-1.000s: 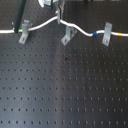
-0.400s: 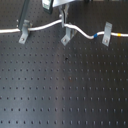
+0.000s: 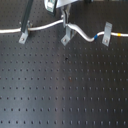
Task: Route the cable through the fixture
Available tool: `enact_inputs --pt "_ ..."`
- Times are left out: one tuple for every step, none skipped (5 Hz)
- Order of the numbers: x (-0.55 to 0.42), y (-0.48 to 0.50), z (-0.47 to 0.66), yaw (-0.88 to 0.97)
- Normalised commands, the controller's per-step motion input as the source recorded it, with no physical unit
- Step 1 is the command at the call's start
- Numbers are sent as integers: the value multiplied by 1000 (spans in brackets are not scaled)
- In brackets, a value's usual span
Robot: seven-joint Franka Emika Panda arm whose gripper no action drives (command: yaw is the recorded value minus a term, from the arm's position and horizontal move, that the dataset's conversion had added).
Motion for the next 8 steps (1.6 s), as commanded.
enact_inputs --pt "-185 -82 -63 -54" --pt "-252 -117 -57 -46" --pt "-1 0 -34 0" --pt "5 -12 0 0" --pt "-176 -130 -308 -34" --pt "-136 -58 -172 -49" --pt "-227 -102 -17 -163" --pt "-136 -52 19 -94"
